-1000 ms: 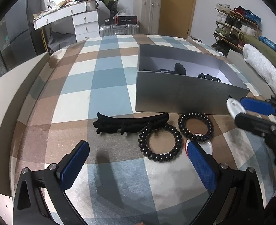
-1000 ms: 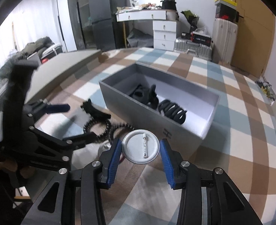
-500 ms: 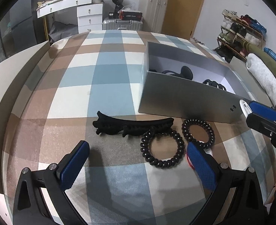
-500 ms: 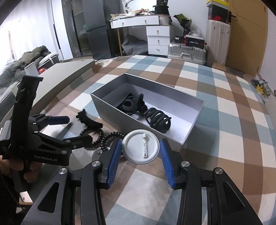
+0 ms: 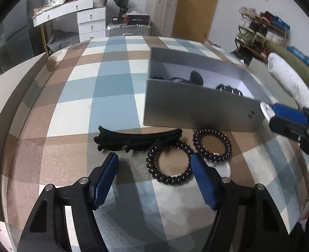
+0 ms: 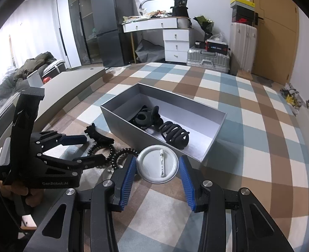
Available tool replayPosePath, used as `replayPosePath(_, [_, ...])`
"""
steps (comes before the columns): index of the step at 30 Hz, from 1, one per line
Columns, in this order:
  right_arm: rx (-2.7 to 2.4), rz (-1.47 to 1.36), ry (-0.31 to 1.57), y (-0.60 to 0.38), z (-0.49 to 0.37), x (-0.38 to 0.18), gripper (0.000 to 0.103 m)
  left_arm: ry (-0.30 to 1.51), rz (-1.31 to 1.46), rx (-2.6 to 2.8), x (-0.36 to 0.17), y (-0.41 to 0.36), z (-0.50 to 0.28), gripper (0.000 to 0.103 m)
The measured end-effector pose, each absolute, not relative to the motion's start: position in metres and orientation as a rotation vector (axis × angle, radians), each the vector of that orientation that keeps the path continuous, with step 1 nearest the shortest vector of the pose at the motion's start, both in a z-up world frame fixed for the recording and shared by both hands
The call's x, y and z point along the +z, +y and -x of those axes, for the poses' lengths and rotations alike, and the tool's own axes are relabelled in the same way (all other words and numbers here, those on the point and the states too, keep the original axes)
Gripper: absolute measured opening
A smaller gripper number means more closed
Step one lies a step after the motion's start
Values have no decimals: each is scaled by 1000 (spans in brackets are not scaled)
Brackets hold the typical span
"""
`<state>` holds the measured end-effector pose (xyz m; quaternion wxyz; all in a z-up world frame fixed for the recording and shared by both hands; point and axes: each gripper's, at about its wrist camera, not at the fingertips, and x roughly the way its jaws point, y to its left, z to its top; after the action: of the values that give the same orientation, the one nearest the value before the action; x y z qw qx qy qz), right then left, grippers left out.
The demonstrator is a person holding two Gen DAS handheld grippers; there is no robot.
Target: Organize jewelry
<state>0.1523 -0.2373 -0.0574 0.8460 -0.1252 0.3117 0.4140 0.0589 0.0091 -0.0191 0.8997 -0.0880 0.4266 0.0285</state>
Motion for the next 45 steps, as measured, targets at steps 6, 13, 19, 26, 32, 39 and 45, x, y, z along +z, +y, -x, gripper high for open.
replayPosePath(6, [873,261,662,-239,-154,-58,41,869,274,66,-18,20,-63,73])
replayPosePath(13, [864,243,653,-248,-157,-53,41,887,209,109,-23,11,-76,81])
replayPosePath(19, [861,212,650,-255,-161,-48,41,908,174,139,-25,7,-85,89])
replayPosePath(26, [871,213,642,-254,-157,-44,41,928,128,169,-27,4,-89,90])
replayPosePath(32, [873,214,642,-254,-157,-44,41,909,138,149,-24,5,-84,75])
replayPosePath(39, [875,217,642,-253,-157,-45,41,887,106,118,-20,-1,-81,57])
replayPosePath(45, [874,215,639,-254,-157,-45,41,858,99,120,-15,1,-73,57])
